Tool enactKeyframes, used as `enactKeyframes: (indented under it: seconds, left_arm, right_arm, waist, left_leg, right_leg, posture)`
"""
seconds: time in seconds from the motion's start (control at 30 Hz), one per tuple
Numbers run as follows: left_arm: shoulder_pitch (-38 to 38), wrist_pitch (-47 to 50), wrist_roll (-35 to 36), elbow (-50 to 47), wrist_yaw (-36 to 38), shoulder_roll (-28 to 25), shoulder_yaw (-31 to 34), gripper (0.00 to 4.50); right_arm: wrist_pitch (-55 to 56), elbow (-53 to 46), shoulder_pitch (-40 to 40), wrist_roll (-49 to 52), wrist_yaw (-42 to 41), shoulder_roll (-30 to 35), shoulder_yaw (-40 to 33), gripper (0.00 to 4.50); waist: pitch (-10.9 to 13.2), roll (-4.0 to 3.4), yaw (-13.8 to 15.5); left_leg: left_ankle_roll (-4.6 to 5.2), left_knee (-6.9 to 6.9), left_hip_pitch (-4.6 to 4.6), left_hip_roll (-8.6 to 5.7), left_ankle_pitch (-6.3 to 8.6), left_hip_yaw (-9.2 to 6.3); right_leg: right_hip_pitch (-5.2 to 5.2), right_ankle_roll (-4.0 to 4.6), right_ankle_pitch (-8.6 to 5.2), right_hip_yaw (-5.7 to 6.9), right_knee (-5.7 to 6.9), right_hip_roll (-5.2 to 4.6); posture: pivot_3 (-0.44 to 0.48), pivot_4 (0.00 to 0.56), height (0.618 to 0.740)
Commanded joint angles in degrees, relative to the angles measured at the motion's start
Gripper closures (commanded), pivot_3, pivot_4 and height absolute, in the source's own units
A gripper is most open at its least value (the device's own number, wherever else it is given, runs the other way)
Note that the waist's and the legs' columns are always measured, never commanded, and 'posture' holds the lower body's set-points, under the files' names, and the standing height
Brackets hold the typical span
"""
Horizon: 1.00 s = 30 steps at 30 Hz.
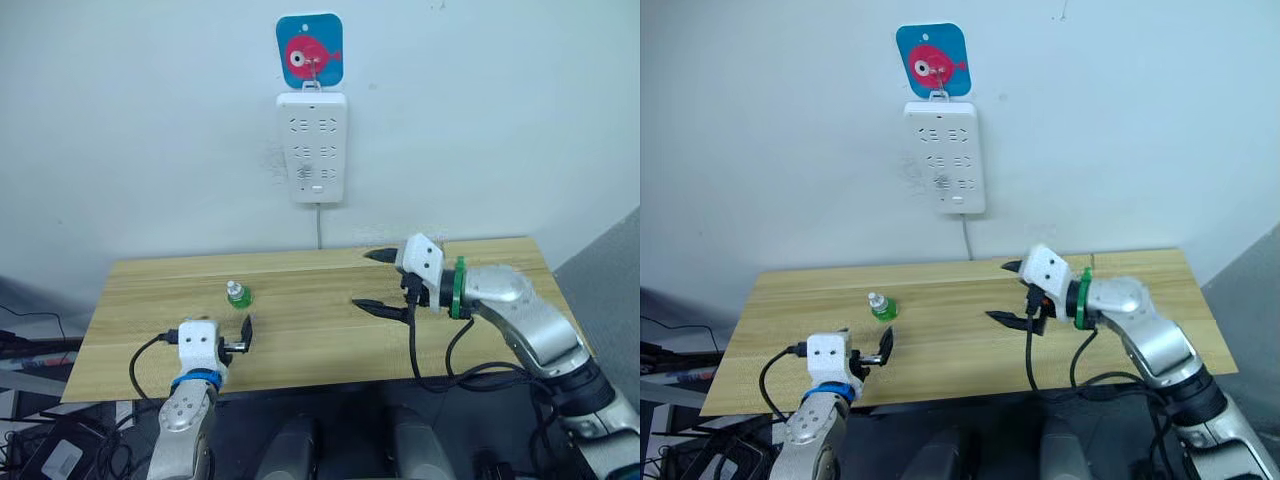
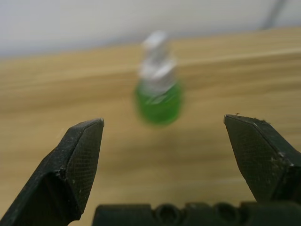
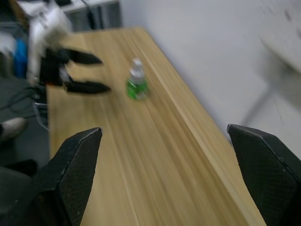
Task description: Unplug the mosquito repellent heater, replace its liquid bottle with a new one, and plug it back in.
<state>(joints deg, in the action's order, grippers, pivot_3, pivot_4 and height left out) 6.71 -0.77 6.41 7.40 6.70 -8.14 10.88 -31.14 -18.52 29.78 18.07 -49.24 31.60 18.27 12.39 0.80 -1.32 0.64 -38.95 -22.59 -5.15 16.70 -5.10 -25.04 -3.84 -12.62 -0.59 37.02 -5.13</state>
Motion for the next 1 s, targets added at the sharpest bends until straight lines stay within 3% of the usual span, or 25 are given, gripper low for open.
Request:
enactKeyframes:
  seconds: [0.03,0.23,0.5,0.6,0.8,0.9,1.0]
  left_arm:
    - [-5.2,-5.3,0.8,6.8,0.1,0.6,0.7,0.00]
    - [-15.5,-12.4,0.2,24.0,0.5,-0.1,1.5,0.00]
    - [-23.0,-18.4,1.0,38.6,1.8,-2.2,2.5,0.00]
    - [-22.5,-18.9,-0.3,39.6,0.8,-2.3,2.1,0.57]
    - [-22.6,-20.0,-1.6,40.3,1.4,-3.1,1.1,2.32]
    - [-22.5,-21.2,-4.3,38.2,1.5,-4.7,-0.8,2.32]
    - [-19.7,-21.1,-7.6,27.9,8.0,-7.9,-6.6,2.32]
  right_arm:
    - [-4.4,-2.4,4.0,1.7,-0.4,-3.4,2.1,0.04]
    - [-7.6,-1.0,9.0,-0.7,3.6,-10.9,5.6,0.04]
    - [-9.8,-1.5,8.7,-1.8,5.8,-11.5,4.2,0.04]
    - [-10.9,-2.0,8.7,-1.1,6.8,-11.8,3.4,0.00]
    - [-11.6,-1.2,9.1,-1.0,8.6,-13.2,2.6,0.00]
    - [-10.6,-0.5,8.2,-1.4,8.6,-12.8,2.3,0.00]
    - [-8.0,0.5,5.4,-1.3,7.4,-10.9,1.0,0.00]
  waist:
    - [0.1,0.14,0.1]
    - [0.1,0.16,-0.2]
    - [0.1,0.20,-0.5]
    - [0.1,0.20,-0.6]
    - [0.1,0.20,-0.6]
    - [0.1,0.20,-0.6]
    - [0.1,0.19,-0.5]
  left_leg:
    - [-0.01,0.00,-0.04,0.00,0.00,-0.10]
    - [-0.23,0.01,-0.11,-0.11,-0.10,-0.29]
    - [-0.27,0.01,-0.22,-0.12,-0.10,-0.54]
    - [-0.28,0.02,-0.23,-0.11,-0.09,-0.57]
    - [-0.28,0.02,-0.22,-0.11,-0.09,-0.62]
    - [-0.28,0.02,-0.23,-0.12,-0.09,-0.66]
    - [-0.30,0.04,-0.25,-0.12,-0.09,-0.75]
  right_leg:
    - [-0.01,0.00,0.00,0.08,0.01,-0.01]
    - [-0.11,0.01,0.02,0.18,0.05,-0.08]
    - [-0.17,0.01,0.02,0.46,0.07,-0.12]
    - [-0.18,0.01,0.02,0.50,0.08,-0.12]
    - [-0.16,0.02,0.02,0.53,0.08,-0.13]
    - [-0.16,0.02,0.02,0.60,0.08,-0.13]
    - [-0.15,0.02,0.02,0.71,0.06,-0.14]
  posture:
    - [-0.044,0.263,0.740]
    - [-0.057,0.271,0.740]
    - [-0.079,0.270,0.740]
    - [-0.084,0.269,0.740]
    - [-0.077,0.265,0.740]
    - [-0.062,0.262,0.740]
    - [-0.046,0.261,0.740]
